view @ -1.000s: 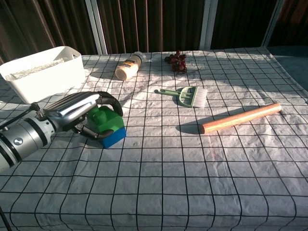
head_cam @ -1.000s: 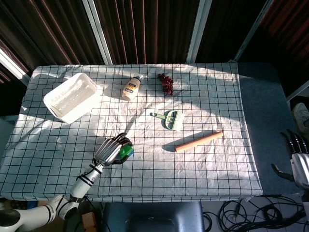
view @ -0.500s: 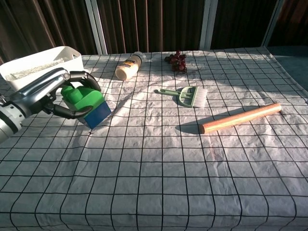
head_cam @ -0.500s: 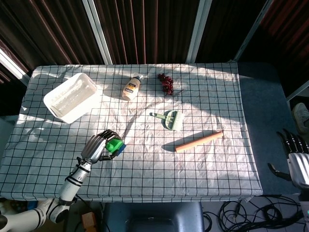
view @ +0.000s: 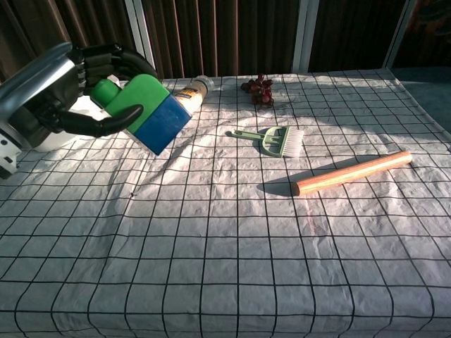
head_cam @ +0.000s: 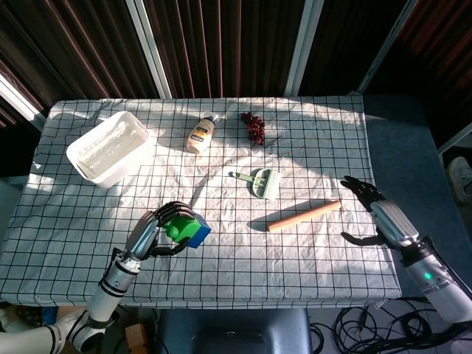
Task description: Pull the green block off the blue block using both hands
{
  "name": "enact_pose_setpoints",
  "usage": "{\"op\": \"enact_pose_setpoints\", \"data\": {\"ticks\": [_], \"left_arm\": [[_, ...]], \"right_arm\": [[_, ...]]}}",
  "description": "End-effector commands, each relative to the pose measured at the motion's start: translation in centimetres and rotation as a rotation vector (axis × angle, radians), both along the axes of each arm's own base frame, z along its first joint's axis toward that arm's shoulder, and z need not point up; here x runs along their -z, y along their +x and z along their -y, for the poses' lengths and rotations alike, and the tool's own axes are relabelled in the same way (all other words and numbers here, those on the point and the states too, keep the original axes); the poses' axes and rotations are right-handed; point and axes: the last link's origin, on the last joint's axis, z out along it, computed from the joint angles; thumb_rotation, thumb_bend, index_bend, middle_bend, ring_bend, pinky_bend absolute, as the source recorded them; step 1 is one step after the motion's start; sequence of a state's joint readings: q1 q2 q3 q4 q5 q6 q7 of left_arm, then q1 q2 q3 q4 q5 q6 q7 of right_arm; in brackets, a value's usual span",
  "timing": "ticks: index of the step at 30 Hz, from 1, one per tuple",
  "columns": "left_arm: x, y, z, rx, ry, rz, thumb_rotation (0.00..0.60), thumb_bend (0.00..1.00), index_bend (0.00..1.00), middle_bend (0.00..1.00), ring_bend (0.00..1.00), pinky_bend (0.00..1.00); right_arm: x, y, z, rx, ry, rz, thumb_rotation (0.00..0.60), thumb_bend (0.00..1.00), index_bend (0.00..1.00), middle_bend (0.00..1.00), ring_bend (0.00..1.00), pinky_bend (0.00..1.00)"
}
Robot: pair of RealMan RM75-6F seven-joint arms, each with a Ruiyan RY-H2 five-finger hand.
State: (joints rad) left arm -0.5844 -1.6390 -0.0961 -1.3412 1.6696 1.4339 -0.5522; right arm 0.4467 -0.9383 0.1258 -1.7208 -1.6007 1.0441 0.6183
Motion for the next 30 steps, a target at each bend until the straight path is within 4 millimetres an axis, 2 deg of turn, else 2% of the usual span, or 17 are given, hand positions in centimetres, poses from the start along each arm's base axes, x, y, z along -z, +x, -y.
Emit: {"op": "enact_pose_setpoints", "data": {"ticks": [1, 6, 9, 14, 20, 30], "left_arm": [[-0.1, 1.1, -0.2, 0.009, -0.008, 0.061, 0.600, 0.74, 0.61, 0.54, 0.52, 0.90], [0.2, 2.1, -0.3, 0.044, -0.040, 0.088, 0.600, 0.74, 0.61, 0.54, 0.53, 0.90], [0.4, 2.4, -0.3, 0.058, -0.047, 0.089, 0.600, 0.74, 0.61, 0.54, 0.53, 0.90], [0.6, 2.6, -0.3, 0.070, -0.051, 0.086, 0.600, 0.74, 0.61, 0.54, 0.52, 0.90], [0.9, 3.3, -0.3, 0.098, -0.042, 0.069, 0.600, 0.73, 0.61, 0.54, 0.52, 0.90], [1.1, 3.7, -0.4, 0.126, -0.037, 0.075, 0.600, 0.73, 0.61, 0.54, 0.52, 0.90]], "right_arm": [[2.0, 6.4, 3.7, -0.037, 0.200, 0.153, 0.600, 0.15, 0.00, 0.00, 0.00, 0.05], [3.8, 10.5, 5.5, -0.010, 0.370, 0.207, 0.600, 0.15, 0.00, 0.00, 0.00, 0.05], [4.7, 12.3, 6.1, -0.010, 0.429, 0.192, 0.600, 0.15, 0.00, 0.00, 0.00, 0.05], [5.3, 13.5, 6.5, -0.016, 0.466, 0.159, 0.600, 0.15, 0.00, 0.00, 0.00, 0.05], [7.7, 16.9, 7.5, -0.020, 0.568, 0.028, 0.600, 0.15, 0.00, 0.00, 0.00, 0.05], [10.9, 18.7, 7.5, 0.000, 0.637, 0.058, 0.600, 0.15, 0.00, 0.00, 0.00, 0.05]]}}
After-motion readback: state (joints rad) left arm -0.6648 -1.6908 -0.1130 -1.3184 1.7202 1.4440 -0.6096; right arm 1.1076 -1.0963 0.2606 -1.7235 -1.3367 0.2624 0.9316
